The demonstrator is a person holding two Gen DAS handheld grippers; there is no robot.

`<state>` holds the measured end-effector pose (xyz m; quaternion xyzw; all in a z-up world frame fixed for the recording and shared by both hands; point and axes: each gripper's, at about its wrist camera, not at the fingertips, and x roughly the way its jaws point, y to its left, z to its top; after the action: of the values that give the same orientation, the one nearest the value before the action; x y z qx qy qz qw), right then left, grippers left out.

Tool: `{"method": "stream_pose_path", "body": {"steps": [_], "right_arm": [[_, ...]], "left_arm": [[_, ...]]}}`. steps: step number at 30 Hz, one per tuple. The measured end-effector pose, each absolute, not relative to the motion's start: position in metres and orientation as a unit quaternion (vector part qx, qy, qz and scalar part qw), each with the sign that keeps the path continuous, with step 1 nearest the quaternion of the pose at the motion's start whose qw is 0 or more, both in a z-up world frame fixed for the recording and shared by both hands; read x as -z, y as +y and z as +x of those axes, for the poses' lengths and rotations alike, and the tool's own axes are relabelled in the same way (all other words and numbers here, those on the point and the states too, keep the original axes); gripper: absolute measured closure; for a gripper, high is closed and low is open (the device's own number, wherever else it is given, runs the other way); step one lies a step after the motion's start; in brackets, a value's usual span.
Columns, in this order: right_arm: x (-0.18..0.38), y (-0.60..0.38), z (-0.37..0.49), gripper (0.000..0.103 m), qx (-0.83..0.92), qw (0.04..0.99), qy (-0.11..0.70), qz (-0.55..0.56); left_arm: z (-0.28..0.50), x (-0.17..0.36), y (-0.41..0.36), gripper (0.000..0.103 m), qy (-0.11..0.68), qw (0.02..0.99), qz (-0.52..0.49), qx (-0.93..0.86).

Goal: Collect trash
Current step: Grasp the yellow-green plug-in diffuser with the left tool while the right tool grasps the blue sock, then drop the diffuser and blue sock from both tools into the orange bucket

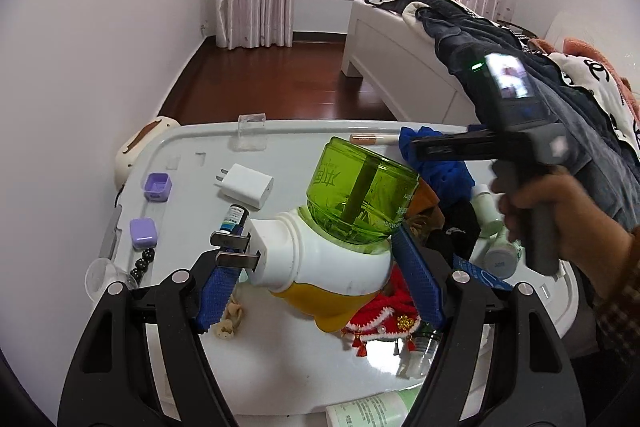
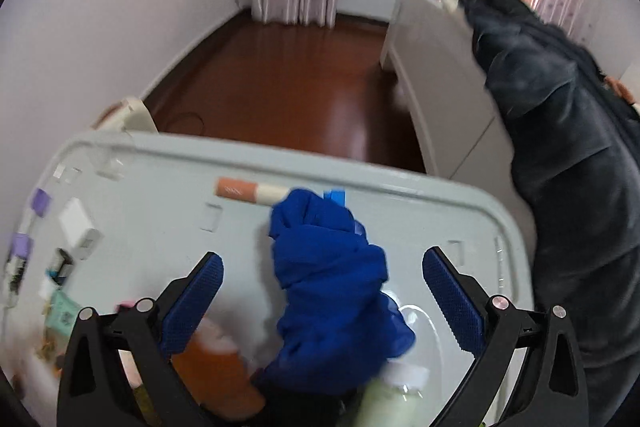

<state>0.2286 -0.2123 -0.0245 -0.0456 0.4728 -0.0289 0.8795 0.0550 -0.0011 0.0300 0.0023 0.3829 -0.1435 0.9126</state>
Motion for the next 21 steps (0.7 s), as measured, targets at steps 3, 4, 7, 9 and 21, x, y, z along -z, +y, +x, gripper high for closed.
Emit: {"method": "stream_pose_path", "body": {"steps": [3, 4, 7, 9, 21], "right_arm": [[0.043, -0.217, 0.244, 0.013, 0.022, 0.862, 0.506, -0.029], [0.047, -0.218, 0.246, 0.02, 0.019, 0.857, 0.515, -0.029], [0.059, -0.218, 0.254, 0.041, 0.024, 0.84, 0.54, -0.053], [0.054, -0.22, 0.253, 0.047, 0.026, 0.843, 0.536, -0.05], [-0.032, -0.224, 0.185, 0.049, 0.0, 0.899, 0.438, 0.007]], "left_arm": [[0.054, -0.03, 0.0, 0.031, 0.382, 0.912, 0.005, 0.146], [0.053, -0.03, 0.001, 0.031, 0.383, 0.912, 0.002, 0.147], [0.052, -0.03, 0.0, 0.031, 0.386, 0.91, 0.0, 0.153], [0.051, -0.03, -0.001, 0.031, 0.387, 0.909, 0.001, 0.155], [0.024, -0.038, -0.016, 0.031, 0.378, 0.907, 0.017, 0.185]]}}
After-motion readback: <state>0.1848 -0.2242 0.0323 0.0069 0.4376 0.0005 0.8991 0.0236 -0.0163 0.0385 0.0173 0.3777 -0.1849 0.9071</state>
